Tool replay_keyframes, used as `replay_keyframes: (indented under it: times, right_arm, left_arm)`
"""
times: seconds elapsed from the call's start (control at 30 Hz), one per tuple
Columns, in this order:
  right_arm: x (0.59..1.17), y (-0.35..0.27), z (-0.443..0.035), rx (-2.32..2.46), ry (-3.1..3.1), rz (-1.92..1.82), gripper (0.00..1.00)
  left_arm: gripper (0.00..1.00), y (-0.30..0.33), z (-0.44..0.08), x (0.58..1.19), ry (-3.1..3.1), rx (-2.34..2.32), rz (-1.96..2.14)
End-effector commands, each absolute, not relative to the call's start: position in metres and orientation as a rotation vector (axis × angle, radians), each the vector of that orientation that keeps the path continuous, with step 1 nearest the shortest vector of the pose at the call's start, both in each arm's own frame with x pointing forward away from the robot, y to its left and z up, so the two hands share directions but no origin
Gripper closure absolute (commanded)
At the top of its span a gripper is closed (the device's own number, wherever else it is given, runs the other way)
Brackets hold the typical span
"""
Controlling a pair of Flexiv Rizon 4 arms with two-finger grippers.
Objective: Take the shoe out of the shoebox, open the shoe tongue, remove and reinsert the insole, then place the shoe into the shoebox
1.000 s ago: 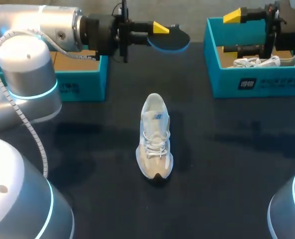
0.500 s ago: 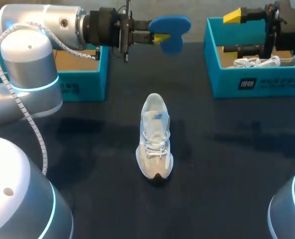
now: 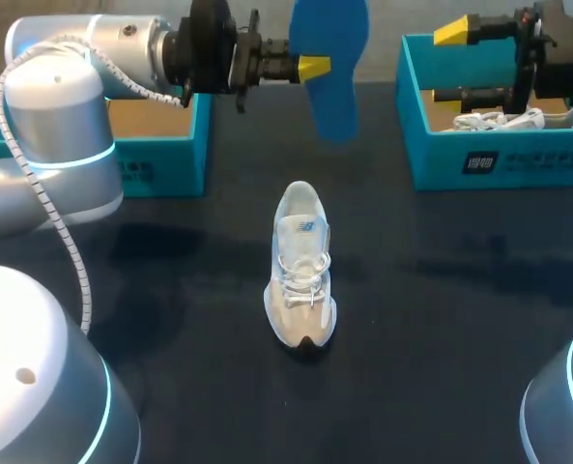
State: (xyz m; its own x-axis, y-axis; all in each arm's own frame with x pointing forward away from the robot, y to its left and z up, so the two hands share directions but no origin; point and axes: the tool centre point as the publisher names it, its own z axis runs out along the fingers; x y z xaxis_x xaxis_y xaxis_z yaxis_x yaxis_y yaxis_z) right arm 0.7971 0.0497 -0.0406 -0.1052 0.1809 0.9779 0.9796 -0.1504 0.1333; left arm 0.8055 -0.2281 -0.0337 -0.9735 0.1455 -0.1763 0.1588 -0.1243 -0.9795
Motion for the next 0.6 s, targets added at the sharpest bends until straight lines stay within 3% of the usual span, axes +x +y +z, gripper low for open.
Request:
replay_keyframes:
  times: [0.03,0.6]
  right_arm:
    - [0.7970,0.0506,-0.0407,-1.404,-1.348,-1.334,0.00]
    - [0.7970,0.0506,-0.0407,-1.404,-1.348,-1.334,0.00]
  left_arm:
    - [1.00,-0.2310,-0.0342,0.8056,2.457,-1.704,-2.798]
    - [1.00,-0.2319,-0.0343,0.8066,2.427,-1.813,-2.801]
